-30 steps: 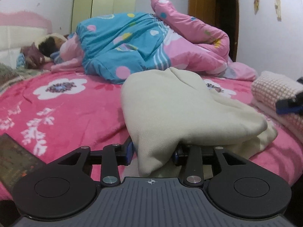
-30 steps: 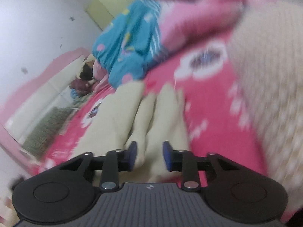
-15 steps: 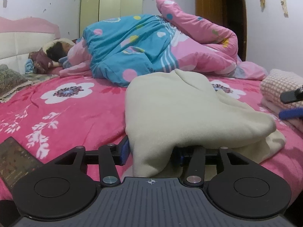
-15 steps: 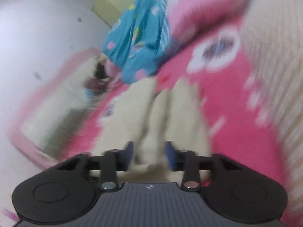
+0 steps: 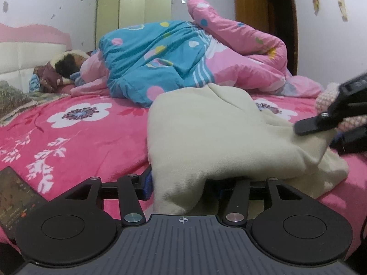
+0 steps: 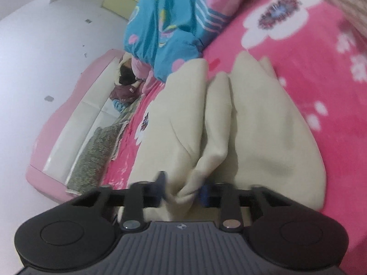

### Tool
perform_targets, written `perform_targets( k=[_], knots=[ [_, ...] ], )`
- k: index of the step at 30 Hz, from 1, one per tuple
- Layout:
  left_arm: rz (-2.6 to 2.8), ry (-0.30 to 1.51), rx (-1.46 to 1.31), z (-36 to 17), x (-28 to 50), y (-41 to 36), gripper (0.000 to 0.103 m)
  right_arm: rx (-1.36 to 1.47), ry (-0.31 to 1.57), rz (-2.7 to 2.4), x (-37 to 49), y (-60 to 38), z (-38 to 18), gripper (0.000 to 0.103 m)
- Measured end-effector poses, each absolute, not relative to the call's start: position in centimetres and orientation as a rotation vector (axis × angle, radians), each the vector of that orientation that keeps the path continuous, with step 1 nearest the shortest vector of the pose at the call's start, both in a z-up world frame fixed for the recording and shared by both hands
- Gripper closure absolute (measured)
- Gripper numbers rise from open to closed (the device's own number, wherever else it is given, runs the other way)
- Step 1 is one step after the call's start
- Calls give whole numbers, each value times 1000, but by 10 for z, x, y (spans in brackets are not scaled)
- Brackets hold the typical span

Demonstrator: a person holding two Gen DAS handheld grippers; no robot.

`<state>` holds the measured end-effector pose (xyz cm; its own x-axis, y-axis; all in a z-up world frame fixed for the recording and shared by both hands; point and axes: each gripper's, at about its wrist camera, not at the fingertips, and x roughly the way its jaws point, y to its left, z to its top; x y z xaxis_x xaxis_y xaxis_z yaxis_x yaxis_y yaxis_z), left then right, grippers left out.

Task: Fold clothes
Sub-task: 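Fold the held hoodie side over the body with both grippers, then open both grippers to release the hoodie and pull back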

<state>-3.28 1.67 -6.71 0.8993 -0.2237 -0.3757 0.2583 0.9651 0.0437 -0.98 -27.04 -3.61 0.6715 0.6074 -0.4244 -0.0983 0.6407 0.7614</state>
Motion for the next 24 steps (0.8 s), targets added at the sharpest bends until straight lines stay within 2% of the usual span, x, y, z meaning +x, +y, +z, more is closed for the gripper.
perform_targets(
  k=[6, 8, 12, 15, 19, 24],
  knots=[
    [-307, 371, 216, -62, -37, -2, 50, 522, 443, 397, -41, -277, 25, 92],
    [-311, 366, 271, -65, -39, -11, 49, 491, 454, 358, -47, -285, 17, 92],
    [-311, 371, 369, -70, -41, -23, 49, 558, 589, 260, -46, -303, -38, 92],
    [-315, 379, 422, -64, -41, -30, 49, 637, 545, 272, -53, -312, -38, 93],
    [-325, 404, 440, -63, -40, -38, 47, 525, 457, 277, -65, -307, -20, 93],
    [-348, 432, 488, -62, -43, -41, 46, 686, 612, 239, -51, -319, -84, 93]
  ],
)
